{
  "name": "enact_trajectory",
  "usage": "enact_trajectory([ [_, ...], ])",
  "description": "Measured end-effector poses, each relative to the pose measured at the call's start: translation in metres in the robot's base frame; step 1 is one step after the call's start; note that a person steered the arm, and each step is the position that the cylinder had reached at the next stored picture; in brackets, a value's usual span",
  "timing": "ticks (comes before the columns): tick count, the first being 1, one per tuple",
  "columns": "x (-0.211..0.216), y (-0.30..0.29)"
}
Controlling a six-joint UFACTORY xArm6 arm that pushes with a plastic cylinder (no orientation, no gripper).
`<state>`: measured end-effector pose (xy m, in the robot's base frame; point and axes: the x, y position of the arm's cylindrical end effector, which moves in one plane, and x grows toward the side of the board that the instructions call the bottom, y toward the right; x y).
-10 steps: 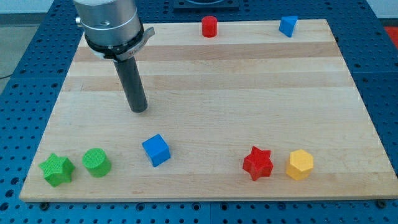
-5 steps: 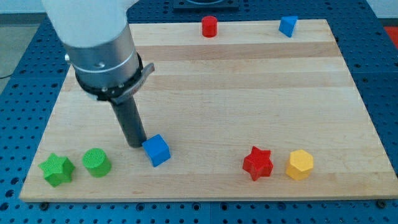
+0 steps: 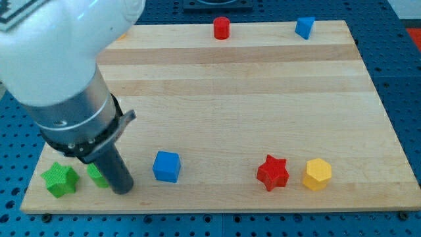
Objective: Move the green circle to the left center
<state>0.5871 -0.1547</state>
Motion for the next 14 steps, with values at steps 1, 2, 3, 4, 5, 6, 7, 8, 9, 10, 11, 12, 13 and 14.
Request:
enact_trajectory([
  [1,-0.001,-0.012],
  [2,0.003,-0.015],
  [3,0.003,-0.017],
  [4,0.01,-0.033],
  [5,0.014,-0.04],
  [6,0.013,-0.04],
  [7,0.006,-0.04],
  [8,-0.006,-0.043],
  [9,-0.021,-0.044],
  [10,-0.032,-0.053],
  [11,-0.042,-0.063],
  [12,-0.053,-0.07],
  [13,-0.068,-0.07],
  [14,-0.084,-0.07],
])
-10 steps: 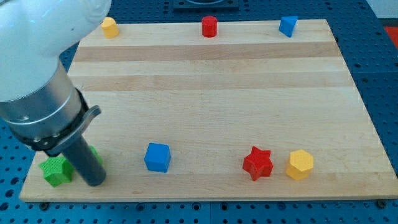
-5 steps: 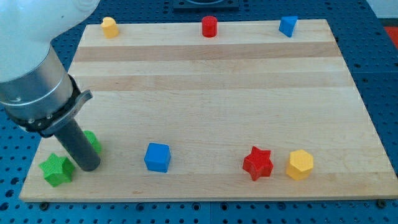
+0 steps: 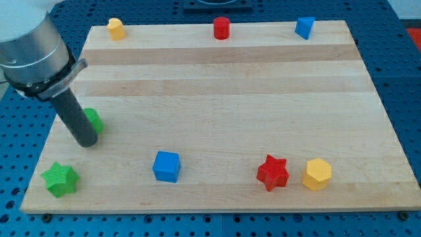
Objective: Move the green circle to the left center
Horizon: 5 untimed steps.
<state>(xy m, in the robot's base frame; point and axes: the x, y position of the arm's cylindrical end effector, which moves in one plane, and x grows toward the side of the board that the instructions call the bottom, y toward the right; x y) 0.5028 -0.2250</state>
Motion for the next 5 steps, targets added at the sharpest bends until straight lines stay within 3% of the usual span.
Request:
enact_trajectory([
  [5,-0.066,0.0],
])
